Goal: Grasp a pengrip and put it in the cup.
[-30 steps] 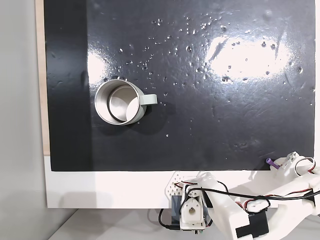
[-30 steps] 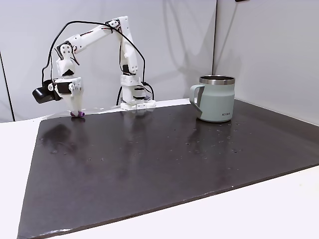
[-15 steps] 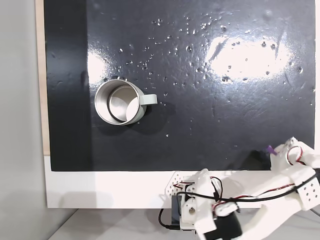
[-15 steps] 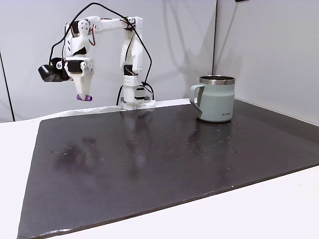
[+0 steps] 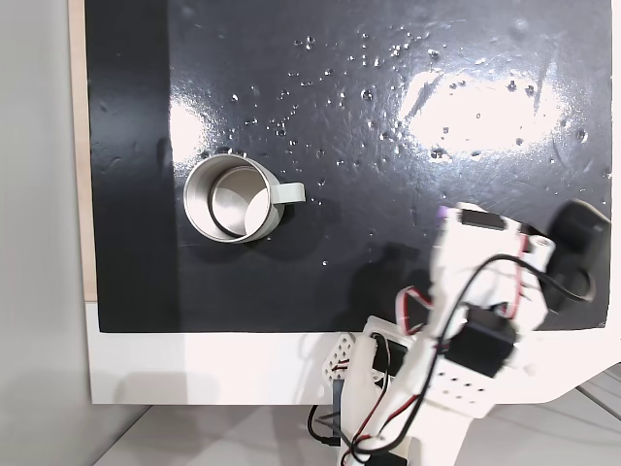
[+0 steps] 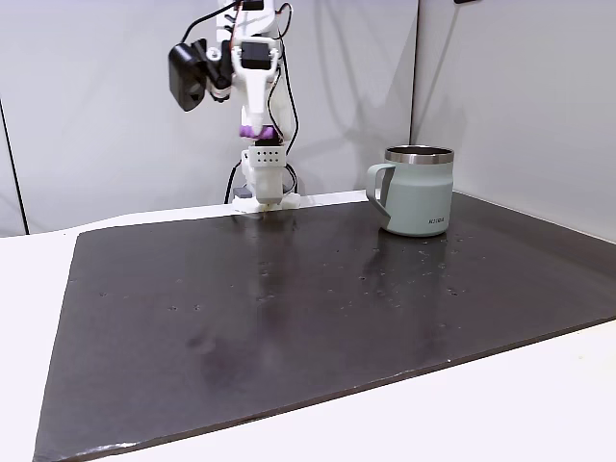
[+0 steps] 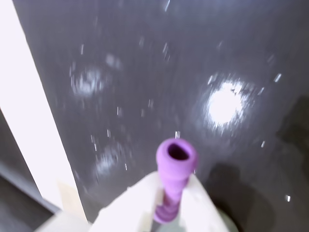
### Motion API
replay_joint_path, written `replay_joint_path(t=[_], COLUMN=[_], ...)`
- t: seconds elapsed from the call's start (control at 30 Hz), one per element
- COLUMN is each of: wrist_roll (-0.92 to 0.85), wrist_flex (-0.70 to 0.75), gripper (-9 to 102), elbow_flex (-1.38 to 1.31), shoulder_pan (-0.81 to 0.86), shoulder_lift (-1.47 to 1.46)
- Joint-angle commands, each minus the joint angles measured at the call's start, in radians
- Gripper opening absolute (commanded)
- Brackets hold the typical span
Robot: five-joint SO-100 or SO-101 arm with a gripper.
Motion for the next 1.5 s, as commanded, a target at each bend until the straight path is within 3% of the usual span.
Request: replay_joint_path(t=[0.0,0.33,0.67,1.07,1.47], wrist_roll=[0.063,0.178,0.202,0.135,0.032], wrist_flex=[0.018,-0.051,-0.268,-0.419,-0.419], gripper=[0,0,0,0,0], elbow_flex=[-0.020,-0.060,-0.089,-0.123,-0.081], shoulder_pan=[-0.172,-0.520,-0.782,-0.894,-0.989], shoulder_lift=[0.044,0.058,-0.002,-0.161,-0.190])
